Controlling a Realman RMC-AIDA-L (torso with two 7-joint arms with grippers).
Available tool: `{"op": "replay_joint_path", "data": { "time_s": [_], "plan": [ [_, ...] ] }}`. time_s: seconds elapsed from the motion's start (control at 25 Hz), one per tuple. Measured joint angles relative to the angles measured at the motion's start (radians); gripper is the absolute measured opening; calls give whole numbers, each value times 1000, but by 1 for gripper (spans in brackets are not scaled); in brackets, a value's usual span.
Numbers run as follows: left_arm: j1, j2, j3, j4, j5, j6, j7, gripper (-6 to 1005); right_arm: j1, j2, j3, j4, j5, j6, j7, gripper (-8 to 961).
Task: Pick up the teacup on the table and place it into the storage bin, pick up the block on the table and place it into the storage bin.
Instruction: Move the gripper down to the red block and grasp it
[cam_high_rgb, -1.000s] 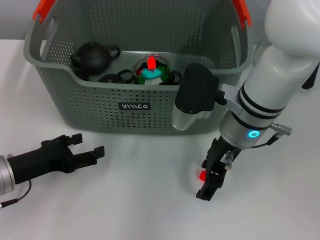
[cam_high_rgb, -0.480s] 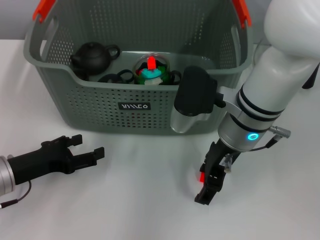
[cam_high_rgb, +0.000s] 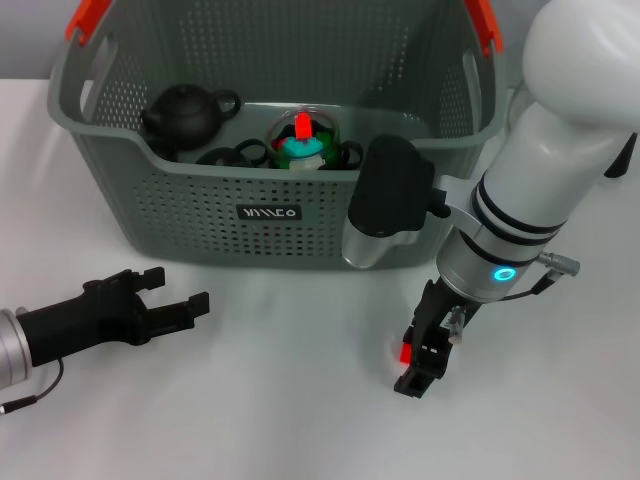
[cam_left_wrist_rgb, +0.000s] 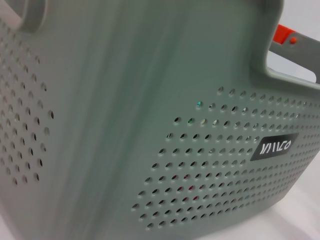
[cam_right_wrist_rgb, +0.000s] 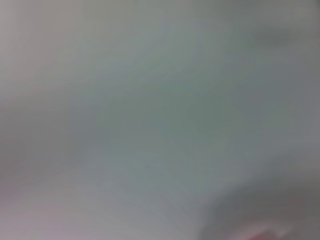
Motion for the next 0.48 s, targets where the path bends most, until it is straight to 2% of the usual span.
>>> {"op": "replay_joint_path", "data": {
  "time_s": [0.12,0.48],
  "plan": [
    [1,0,0,0,0,0,1,917,0,-1,2,-1,1,-1,0,679],
    [2,0,0,0,0,0,0,916,1,-1,-2,-4,1,-6,2,614]
  ]
}}
